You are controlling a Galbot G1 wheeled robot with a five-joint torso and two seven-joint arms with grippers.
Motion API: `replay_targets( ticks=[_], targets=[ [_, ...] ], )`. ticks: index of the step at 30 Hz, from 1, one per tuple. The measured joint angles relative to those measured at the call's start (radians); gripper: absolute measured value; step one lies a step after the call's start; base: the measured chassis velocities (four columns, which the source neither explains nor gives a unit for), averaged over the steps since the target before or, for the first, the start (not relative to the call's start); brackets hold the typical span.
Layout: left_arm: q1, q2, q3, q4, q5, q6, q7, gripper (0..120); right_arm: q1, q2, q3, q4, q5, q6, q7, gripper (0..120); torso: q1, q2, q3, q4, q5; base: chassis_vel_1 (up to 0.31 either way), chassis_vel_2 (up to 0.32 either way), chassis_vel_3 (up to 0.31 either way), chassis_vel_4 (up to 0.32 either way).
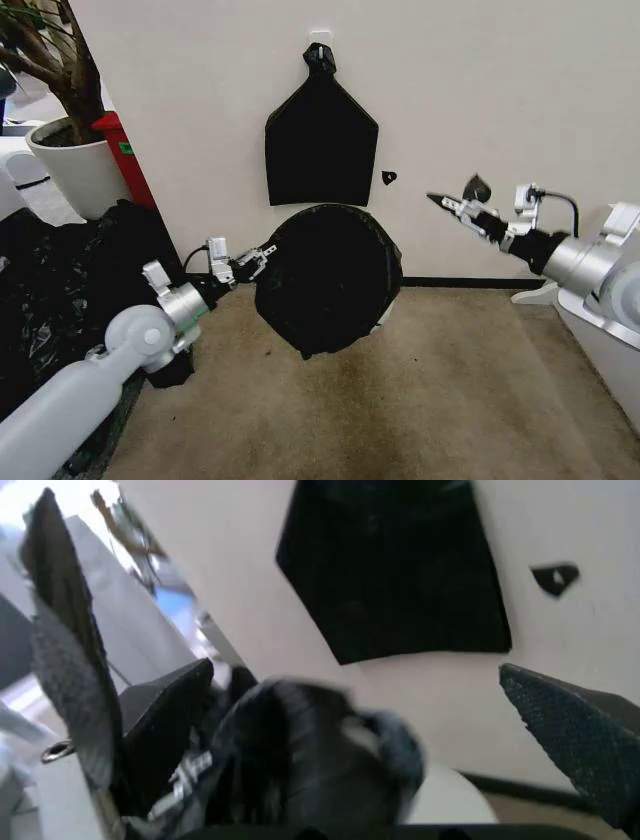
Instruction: Place the garbage bag over the trash bin.
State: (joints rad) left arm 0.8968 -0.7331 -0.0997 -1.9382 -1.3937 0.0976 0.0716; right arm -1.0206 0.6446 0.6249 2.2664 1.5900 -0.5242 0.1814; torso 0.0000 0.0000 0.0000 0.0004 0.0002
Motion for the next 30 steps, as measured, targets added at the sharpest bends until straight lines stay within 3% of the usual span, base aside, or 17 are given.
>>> replay_targets(
  ticks=[4, 7, 12, 15, 18, 19, 24, 30],
  targets=[
    [-0.073, -0.037, 0.098, -0.040, 0.060, -0.025, -0.181, 4, -0.008, 0.023, -0.064, 0.099, -0.201, -0.043, 0.011, 99, 0.000, 0.000, 0.000, -0.0007, -0.0001, 0.000, 0.000, 0.000, 0.000],
    [-0.107, -0.049, 0.137, -0.048, 0.104, -0.043, -0.217, 4, 0.003, 0.035, -0.128, 0.128, -0.272, -0.060, 0.041, 91, 0.000, 0.000, 0.000, -0.0012, -0.0001, 0.000, 0.000, 0.000, 0.000],
    [-0.147, -0.066, 0.189, -0.053, 0.169, -0.076, -0.269, 4, 0.084, 0.059, -0.311, 0.149, -0.299, -0.111, 0.200, 75, 0.000, 0.000, 0.000, -0.0004, -0.0002, 0.000, 0.000, 0.000, 0.000],
    [-0.155, -0.070, 0.206, -0.053, 0.217, -0.092, -0.279, 4, 0.173, 0.077, -0.413, 0.151, -0.235, -0.141, 0.323, 67, 0.000, 0.000, 0.000, -0.0005, 0.0000, 0.000, 0.000, 0.000, 0.000],
    [-0.153, -0.073, 0.219, -0.054, 0.305, -0.117, -0.287, 4, 0.359, 0.121, -0.556, 0.118, -0.055, -0.159, 0.551, 50, 0.000, 0.000, 0.000, -0.0004, -0.0007, 0.000, 0.000, 0.000, 0.000],
    [-0.153, -0.073, 0.219, -0.054, 0.305, -0.117, -0.287, 4, 0.359, 0.121, -0.556, 0.118, -0.055, -0.159, 0.551, 50, 0.000, 0.000, 0.000, -0.0004, -0.0007, 0.000, 0.000, 0.000, 0.000],
    [-0.149, -0.076, 0.220, -0.059, 0.369, -0.138, -0.279, 4, 0.537, 0.212, -0.716, 0.017, 0.249, -0.114, 0.868, 30, 0.000, 0.000, 0.000, -0.0001, -0.0005, 0.000, 0.000, 0.000, 0.000],
    [-0.145, -0.077, 0.213, -0.062, 0.417, -0.152, -0.242, 4, 0.609, 0.282, -0.790, -0.066, 0.369, -0.047, 1.022, 8, 0.000, 0.000, 0.000, -0.0003, -0.0003, 0.000, 0.000, 0.000, 0.000]
  ],
)
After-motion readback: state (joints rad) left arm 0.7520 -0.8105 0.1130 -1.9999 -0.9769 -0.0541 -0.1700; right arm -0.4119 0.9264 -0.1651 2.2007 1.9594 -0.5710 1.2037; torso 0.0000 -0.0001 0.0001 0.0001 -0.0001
